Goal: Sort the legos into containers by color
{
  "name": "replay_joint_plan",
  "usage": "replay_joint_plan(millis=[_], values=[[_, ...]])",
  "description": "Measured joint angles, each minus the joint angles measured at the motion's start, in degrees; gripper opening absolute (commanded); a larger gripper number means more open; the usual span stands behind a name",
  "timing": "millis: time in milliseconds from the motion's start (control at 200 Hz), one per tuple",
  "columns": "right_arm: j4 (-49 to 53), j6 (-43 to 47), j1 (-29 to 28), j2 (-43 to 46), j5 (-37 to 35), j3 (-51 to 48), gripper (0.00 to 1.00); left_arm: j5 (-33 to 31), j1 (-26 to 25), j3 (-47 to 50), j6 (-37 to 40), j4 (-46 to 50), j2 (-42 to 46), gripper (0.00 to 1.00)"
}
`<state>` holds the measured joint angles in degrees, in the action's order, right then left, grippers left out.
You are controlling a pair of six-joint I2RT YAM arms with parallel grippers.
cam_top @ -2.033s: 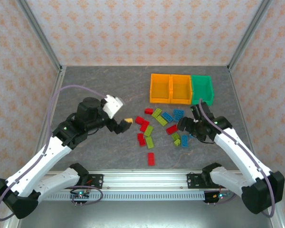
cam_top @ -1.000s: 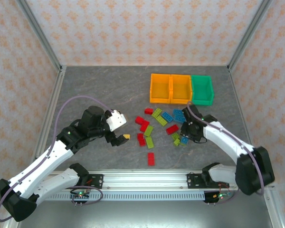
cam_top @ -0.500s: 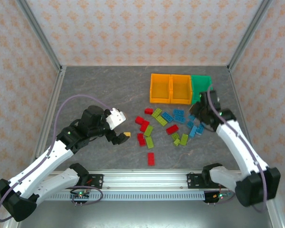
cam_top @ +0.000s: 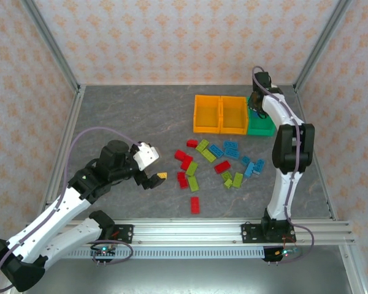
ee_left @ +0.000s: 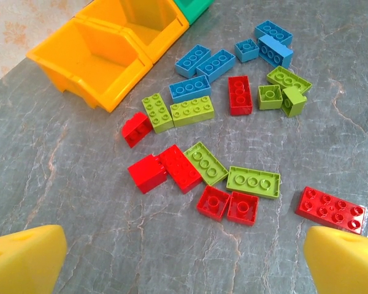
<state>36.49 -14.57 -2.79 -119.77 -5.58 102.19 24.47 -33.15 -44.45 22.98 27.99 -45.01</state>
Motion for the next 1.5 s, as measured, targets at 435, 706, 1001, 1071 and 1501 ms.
replay_joint_plan(millis=[435, 706, 1001, 1071, 1501], values=[[7.17, 1.27, 0.37, 4.44, 0.98, -0.83, 0.54, -0.81, 0.00, 0.04, 0.02, -0.37, -0.02, 1.00], [6.08, -6.75, 0.37, 40.68, 8.26, -36.24, 0.59, -1.18, 0.00, 0.04, 0.57, -0.37, -0.15, 1.00], [5.03, -11.41, 0.37, 46.25, 11.63, -54.71, 0.60, -1.16, 0.00, 0.04, 0.74, -0.35, -2.54, 1.00], [2.82, -11.87, 0.37, 42.93, 12.26, -54.75, 0.58, -1.36, 0.00, 0.04, 0.94, -0.35, -2.49, 1.00], [-3.82, -15.23, 0.37, 30.97, 11.89, -54.60, 0.31, -3.74, 0.00, 0.04, 1.14, -0.35, -0.90, 1.00]])
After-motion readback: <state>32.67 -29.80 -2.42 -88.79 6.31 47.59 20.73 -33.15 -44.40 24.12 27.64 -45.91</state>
